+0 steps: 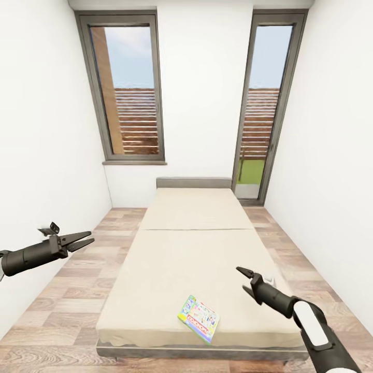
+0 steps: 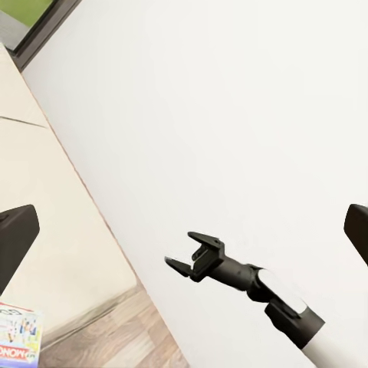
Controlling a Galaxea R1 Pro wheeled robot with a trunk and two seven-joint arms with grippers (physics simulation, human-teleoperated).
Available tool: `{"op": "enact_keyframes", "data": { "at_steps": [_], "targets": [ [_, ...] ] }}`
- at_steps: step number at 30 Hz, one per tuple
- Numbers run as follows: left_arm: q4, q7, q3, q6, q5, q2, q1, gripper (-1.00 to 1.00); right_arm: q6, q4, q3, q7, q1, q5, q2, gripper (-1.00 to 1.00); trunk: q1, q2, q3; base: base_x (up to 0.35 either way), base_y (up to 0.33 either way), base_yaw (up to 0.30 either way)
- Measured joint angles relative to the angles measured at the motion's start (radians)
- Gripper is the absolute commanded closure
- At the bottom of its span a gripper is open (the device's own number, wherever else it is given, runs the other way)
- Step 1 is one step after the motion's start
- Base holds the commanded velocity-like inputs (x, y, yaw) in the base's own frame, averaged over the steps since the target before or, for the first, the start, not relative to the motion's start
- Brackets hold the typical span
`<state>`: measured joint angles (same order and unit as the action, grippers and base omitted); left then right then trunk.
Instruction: Put all the toys in the child's room - the three board games (two on the bed and one on the table), the two jigsaw puzzles on the table, and the tennis ball on the table - inside the toy box on the table in the child's room.
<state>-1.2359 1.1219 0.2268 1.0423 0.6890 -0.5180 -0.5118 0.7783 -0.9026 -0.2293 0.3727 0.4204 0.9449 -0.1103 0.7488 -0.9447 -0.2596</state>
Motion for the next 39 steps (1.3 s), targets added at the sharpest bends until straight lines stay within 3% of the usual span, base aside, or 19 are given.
{"op": "enact_keyframes", "data": {
  "at_steps": [3,8,22,31,39],
  "targets": [
    [0.001,0.000,0.000,0.000,0.000,0.001,-0.001,-1.00,-0.003,0.111,0.001,-0.001,0.042,-0.002,0.002,-1.00,0.012,-0.021,-0.009,0.000,0.000,0.000],
    [0.001,0.000,0.000,0.000,-0.001,0.002,-0.001,-1.00,-0.005,0.183,-0.002,0.003,0.067,0.002,0.002,-1.00,0.031,-0.056,-0.025,0.000,0.000,0.000],
    [0.001,0.000,-0.005,0.000,-0.001,0.008,-0.003,-1.00,0.002,0.203,-0.024,0.015,0.073,0.021,0.010,-1.00,0.084,-0.154,-0.069,0.000,0.000,0.000],
    [0.001,0.001,-0.069,0.000,0.006,0.009,-0.004,-1.00,0.005,0.208,-0.063,0.063,0.071,0.062,0.011,-1.00,0.119,-0.217,-0.097,0.000,0.000,0.000],
    [-0.001,0.001,-0.078,0.000,0.008,0.008,-0.005,-1.00,0.003,0.212,-0.067,0.065,0.071,0.063,0.013,-1.00,0.150,-0.273,-0.122,0.000,0.000,0.000]
  ]
}}
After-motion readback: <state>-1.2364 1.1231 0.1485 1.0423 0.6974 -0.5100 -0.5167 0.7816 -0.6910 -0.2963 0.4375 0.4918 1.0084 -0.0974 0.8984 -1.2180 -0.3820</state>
